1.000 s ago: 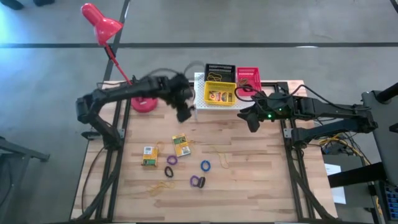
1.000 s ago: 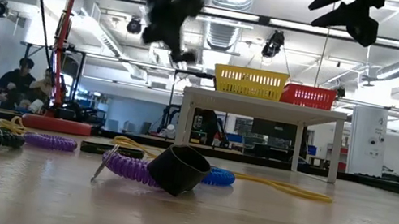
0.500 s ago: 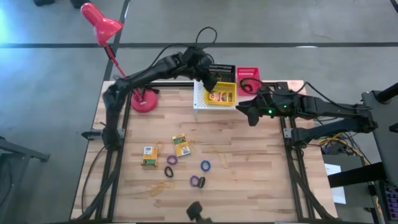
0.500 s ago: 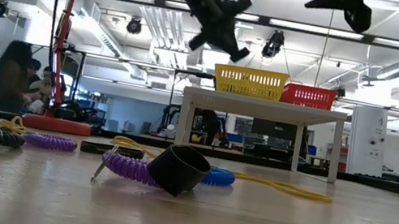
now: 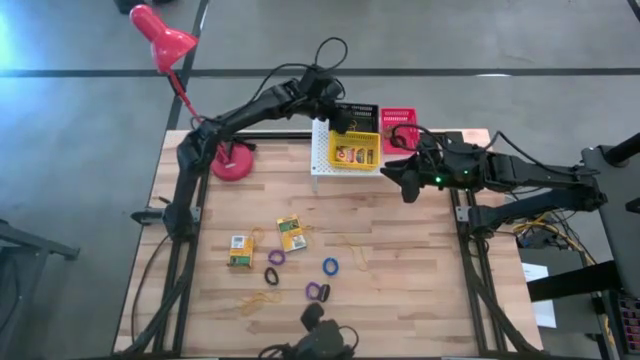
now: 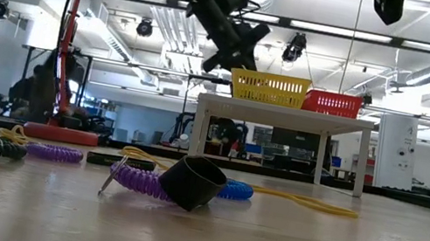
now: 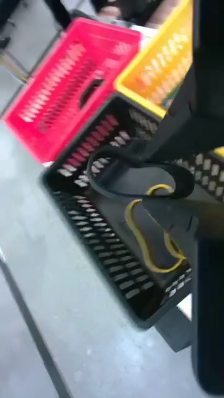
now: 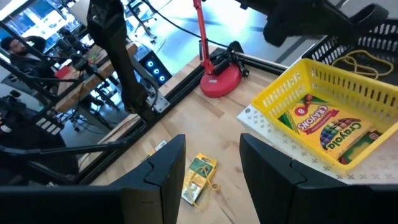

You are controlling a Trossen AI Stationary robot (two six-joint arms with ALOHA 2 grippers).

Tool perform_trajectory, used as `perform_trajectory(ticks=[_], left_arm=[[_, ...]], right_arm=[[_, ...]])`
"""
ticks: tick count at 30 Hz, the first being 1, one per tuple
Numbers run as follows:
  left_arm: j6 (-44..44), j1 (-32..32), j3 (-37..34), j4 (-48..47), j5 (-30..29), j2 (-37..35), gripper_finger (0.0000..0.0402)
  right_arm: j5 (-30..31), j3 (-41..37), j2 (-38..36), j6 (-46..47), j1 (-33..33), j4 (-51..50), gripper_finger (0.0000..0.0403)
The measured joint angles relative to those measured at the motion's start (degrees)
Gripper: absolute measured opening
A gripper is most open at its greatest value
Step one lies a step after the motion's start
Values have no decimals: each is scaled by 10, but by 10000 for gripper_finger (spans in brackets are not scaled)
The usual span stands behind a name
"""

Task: Pick & Place Office Desk Supplies
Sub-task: Put the yellow crayon box in the yellow bin on the shelf, then put the blue spring keychain in the red bin on the shelf

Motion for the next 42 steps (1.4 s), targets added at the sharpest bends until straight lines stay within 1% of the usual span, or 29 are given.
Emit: perform_trajectory(ticks=[3,6,9,12,17,21,26,29,32,37,42], left_arm=[[-16,5,2,11,3,-2,159],[-28,8,10,5,13,-3,192],[-33,11,18,-12,35,-7,217],[-33,10,23,-19,48,-15,231],[-32,10,34,-49,72,-50,235],[2,10,26,-87,74,-111,224],[57,7,1,-162,69,-200,208],[73,6,-33,-186,64,-262,199],[73,6,-87,-193,56,-326,192],[70,5,-207,-185,31,-437,185],[36,5,-334,-173,26,-537,184]], right_arm=[[13,-1,2,0,6,0,146],[13,-1,7,0,6,-1,146],[13,-2,16,0,6,-1,146],[13,-2,28,0,6,0,146],[13,-2,59,5,6,2,146],[6,-2,97,19,6,23,146],[-55,-2,154,19,6,81,146],[-108,-2,193,13,5,122,146],[-162,0,237,-18,5,153,146],[-234,19,308,-71,5,139,146],[-304,39,374,-123,10,141,146]])
